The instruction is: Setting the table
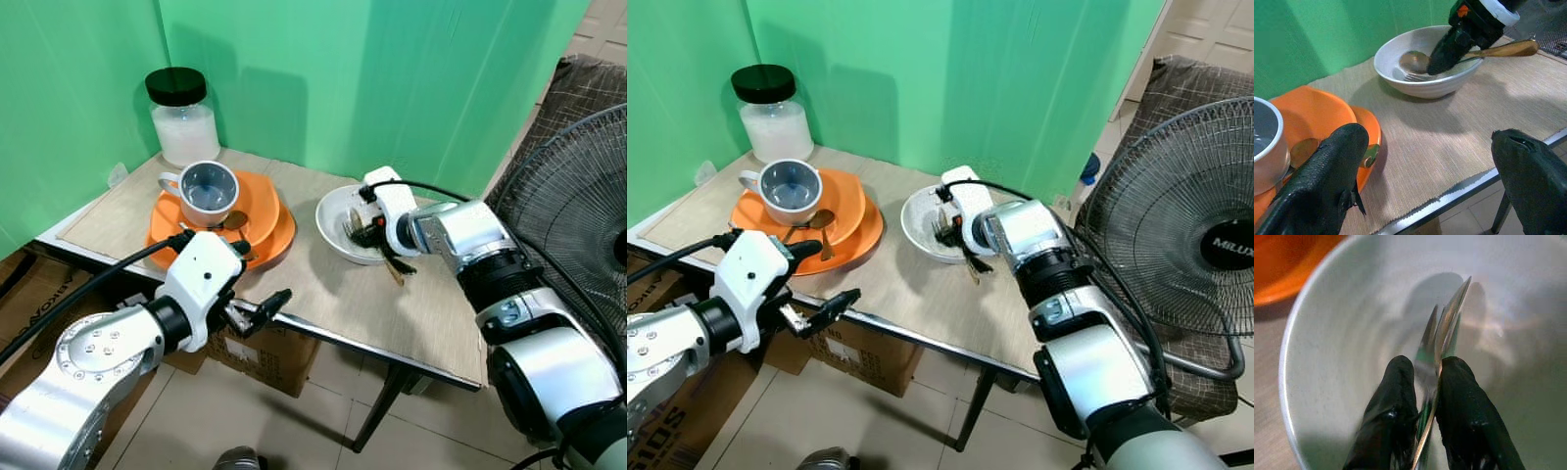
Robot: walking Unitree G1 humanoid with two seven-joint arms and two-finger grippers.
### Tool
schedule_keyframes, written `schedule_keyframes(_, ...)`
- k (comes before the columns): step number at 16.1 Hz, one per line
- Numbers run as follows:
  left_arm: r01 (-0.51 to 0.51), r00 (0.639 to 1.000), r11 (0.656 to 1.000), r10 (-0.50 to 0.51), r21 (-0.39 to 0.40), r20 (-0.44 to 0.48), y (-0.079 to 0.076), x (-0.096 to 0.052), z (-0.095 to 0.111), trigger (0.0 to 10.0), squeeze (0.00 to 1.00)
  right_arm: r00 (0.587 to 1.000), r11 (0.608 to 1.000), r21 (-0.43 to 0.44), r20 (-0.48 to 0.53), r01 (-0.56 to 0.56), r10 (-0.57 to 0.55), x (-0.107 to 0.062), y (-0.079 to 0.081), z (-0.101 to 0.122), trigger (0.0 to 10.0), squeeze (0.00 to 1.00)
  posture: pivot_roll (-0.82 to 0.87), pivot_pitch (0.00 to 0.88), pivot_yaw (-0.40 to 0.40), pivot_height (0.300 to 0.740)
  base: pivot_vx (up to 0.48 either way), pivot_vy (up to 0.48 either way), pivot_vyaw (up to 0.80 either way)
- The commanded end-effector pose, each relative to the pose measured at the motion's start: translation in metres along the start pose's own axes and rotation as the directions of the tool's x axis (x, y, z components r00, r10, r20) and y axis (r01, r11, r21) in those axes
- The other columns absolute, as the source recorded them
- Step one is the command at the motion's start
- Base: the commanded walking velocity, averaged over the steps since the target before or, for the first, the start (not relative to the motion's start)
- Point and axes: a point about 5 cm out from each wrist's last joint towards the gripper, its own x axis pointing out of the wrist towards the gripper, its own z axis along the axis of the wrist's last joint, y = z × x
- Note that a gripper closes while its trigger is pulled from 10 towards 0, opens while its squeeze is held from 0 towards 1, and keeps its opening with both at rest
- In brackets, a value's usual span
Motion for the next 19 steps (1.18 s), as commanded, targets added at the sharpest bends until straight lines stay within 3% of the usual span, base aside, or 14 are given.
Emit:
schedule_keyframes(1, 0.015, 1.000, 1.000, -0.015, -0.003, 0.005, 0.000, 0.001, 0.002, 10.0, 0.00, 0.995, 1.000, -0.009, 0.096, 0.001, 0.000, -0.008, -0.004, 0.018, 0.0, 0.00, 0.13, 0.000, -0.045, 0.740, 0.000, 0.000, 0.00)
schedule_keyframes(3, 0.037, 0.998, 0.999, -0.035, -0.033, 0.045, -0.002, 0.002, 0.007, 10.0, 0.00, 0.983, 1.000, -0.023, 0.183, -0.022, 0.025, -0.019, -0.007, 0.033, 0.0, 0.00, 0.13, 0.000, -0.043, 0.740, 0.000, 0.000, 0.00)
schedule_keyframes(7, 0.001, 0.999, 1.000, 0.001, -0.023, 0.051, 0.002, 0.003, 0.008, 10.0, 0.00, 0.945, 0.999, 0.037, 0.328, -0.015, 0.002, -0.041, -0.022, 0.049, 0.0, 0.00, 0.14, 0.000, -0.063, 0.740, 0.000, 0.000, 0.00)
schedule_keyframes(8, -0.037, 0.997, 0.999, 0.040, -0.034, 0.073, 0.004, 0.003, 0.010, 10.0, 0.00, 0.884, 0.999, 0.045, 0.467, -0.004, -0.017, -0.059, -0.029, 0.055, 3.9, 0.00, 0.14, 0.000, -0.072, 0.740, 0.000, 0.000, 0.00)
schedule_keyframes(9, -0.072, 0.993, 0.997, 0.076, -0.039, 0.094, 0.005, 0.004, 0.013, 10.0, 0.00, 0.825, 0.998, 0.047, 0.561, 0.040, -0.060, -0.076, -0.033, 0.055, 10.0, 0.00, 0.14, 0.000, -0.078, 0.740, 0.000, 0.000, 0.00)
schedule_keyframes(10, -0.105, 0.988, 0.993, 0.110, -0.048, 0.110, 0.004, 0.006, 0.015, 10.0, 0.00, 0.780, 0.995, 0.027, 0.619, 0.097, -0.093, -0.088, -0.032, 0.049, 10.0, 0.00, 0.14, 0.000, -0.077, 0.740, 0.000, 0.000, 0.00)
schedule_keyframes(11, -0.152, 0.979, 0.987, 0.158, -0.054, 0.126, 0.004, 0.012, 0.016, 10.0, 0.00, 0.747, 0.993, 0.056, 0.654, 0.103, -0.114, -0.100, -0.025, 0.038, 10.0, 0.00, 0.11, 0.000, -0.061, 0.740, 0.000, 0.000, 0.00)
schedule_keyframes(12, -0.230, 0.960, 0.969, 0.241, -0.086, 0.141, 0.005, 0.019, 0.016, 10.0, 0.00, 0.678, 0.985, 0.131, 0.714, 0.117, -0.175, -0.116, -0.015, 0.023, 10.0, 0.00, 0.10, 0.000, -0.052, 0.740, 0.000, 0.000, 0.00)
schedule_keyframes(15, -0.351, 0.924, 0.930, 0.363, -0.113, 0.118, 0.011, 0.026, 0.009, 10.0, 0.00, 0.642, 0.950, 0.155, 0.706, 0.270, -0.298, -0.121, -0.002, -0.011, 10.0, 0.00, 0.06, 0.000, -0.030, 0.740, 0.000, 0.000, 0.00)
schedule_keyframes(16, -0.450, 0.884, 0.886, 0.460, -0.114, 0.084, 0.013, 0.028, -0.003, 10.0, 0.00, 0.604, 0.867, 0.152, 0.660, 0.475, -0.447, -0.119, 0.000, -0.038, 10.0, 0.00, 0.06, 0.000, -0.030, 0.740, 0.000, 0.000, -0.80)
schedule_keyframes(17, -0.487, 0.864, 0.865, 0.498, -0.120, 0.076, 0.014, 0.027, -0.006, 10.0, 0.00, 0.570, 0.836, 0.172, 0.660, 0.521, -0.490, -0.119, 0.001, -0.045, 10.0, 0.00, 0.06, 0.000, -0.036, 0.740, 0.000, 0.000, -0.80)
schedule_keyframes(19, -0.511, 0.843, 0.846, 0.528, -0.155, 0.101, 0.015, 0.023, -0.005, 10.0, 0.00, 0.545, 0.836, 0.222, 0.669, 0.503, -0.505, -0.120, 0.003, -0.048, 10.0, 0.00, 0.07, 0.000, -0.043, 0.740, 0.000, 0.000, -0.80)
